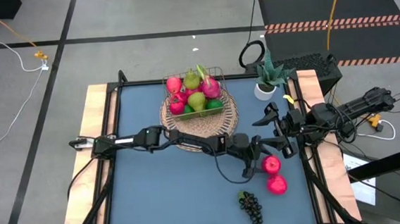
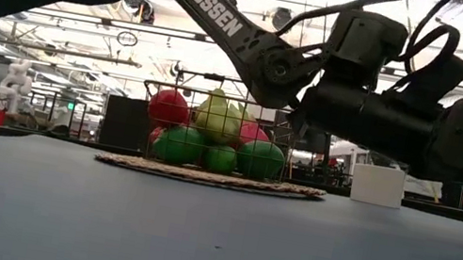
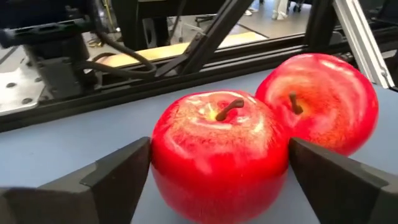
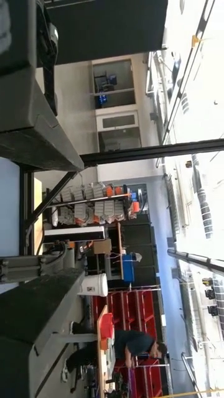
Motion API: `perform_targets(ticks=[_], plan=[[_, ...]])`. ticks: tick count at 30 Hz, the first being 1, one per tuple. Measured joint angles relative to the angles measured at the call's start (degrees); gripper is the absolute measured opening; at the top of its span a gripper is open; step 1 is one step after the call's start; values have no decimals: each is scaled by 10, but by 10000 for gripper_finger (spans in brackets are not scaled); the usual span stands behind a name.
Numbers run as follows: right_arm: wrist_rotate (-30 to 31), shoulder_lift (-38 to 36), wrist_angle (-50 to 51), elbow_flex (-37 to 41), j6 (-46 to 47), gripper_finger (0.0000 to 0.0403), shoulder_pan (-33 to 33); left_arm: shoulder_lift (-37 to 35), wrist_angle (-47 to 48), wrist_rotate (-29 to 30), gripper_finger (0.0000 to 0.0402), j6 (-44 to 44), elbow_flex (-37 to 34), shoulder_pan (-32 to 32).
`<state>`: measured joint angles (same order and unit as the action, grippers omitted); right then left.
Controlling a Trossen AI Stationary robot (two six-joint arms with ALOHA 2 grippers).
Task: Build produce basket
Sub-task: Put the red apple into the gold wire basket
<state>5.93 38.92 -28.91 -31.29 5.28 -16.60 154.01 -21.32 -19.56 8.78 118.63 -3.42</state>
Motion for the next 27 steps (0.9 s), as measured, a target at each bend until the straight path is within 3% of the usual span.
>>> perform_targets(ticks=[7, 13, 20, 24, 27], plan=[[0, 0, 0, 0, 0, 265, 0, 0, 0, -1, 286, 1, 0, -1], [0, 0, 5, 0, 0, 265, 0, 0, -19, 22, 284, -17, 0, -1], [0, 0, 15, 0, 0, 265, 0, -15, -36, 116, 294, -33, 0, 0], [0, 0, 22, 0, 0, 265, 0, -53, 26, 150, 282, -36, 0, 7], [0, -2, 27, 0, 0, 265, 0, -98, 127, 174, 282, -33, 0, 10]])
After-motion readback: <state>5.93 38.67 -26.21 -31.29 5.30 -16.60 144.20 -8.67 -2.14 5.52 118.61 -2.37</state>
